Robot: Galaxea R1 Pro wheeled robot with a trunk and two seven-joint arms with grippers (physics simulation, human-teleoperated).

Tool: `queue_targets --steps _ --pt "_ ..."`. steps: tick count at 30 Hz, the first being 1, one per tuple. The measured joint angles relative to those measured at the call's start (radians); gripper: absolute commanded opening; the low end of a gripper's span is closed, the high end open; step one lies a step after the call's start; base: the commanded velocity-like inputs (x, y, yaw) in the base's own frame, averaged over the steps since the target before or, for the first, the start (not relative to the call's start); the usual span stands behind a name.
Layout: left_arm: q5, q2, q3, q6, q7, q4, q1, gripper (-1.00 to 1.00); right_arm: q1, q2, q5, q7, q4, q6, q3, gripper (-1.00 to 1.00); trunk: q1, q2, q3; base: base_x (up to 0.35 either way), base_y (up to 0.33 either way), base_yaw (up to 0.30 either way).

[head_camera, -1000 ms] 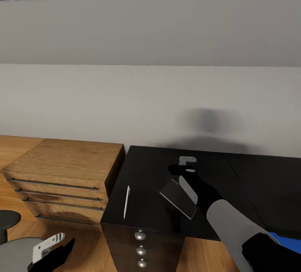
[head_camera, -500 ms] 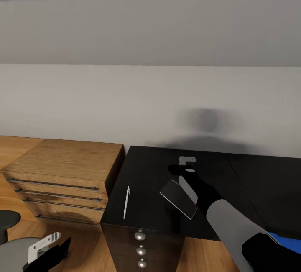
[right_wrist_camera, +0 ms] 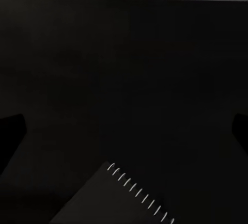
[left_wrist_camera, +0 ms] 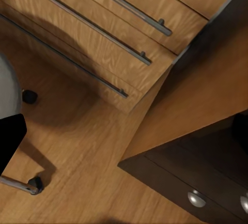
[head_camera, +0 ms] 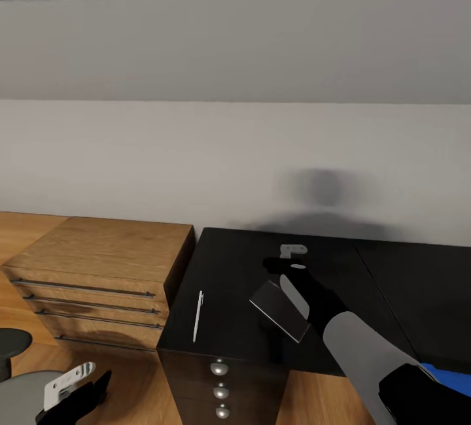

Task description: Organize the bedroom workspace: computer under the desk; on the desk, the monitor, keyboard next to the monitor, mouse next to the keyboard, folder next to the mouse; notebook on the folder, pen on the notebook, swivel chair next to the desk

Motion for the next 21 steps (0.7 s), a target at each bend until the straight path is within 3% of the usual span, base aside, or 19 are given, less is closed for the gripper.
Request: queue_targets --steps 21 --pt "0.0 -0.002 0.001 -0.003 0.001 -0.002 0.0 1.0 0.0 0.001 0.001 -0.001 0.008 0.002 0.009 1.0 0.081 -0.147 -0.066 0.0 0.0 0.0"
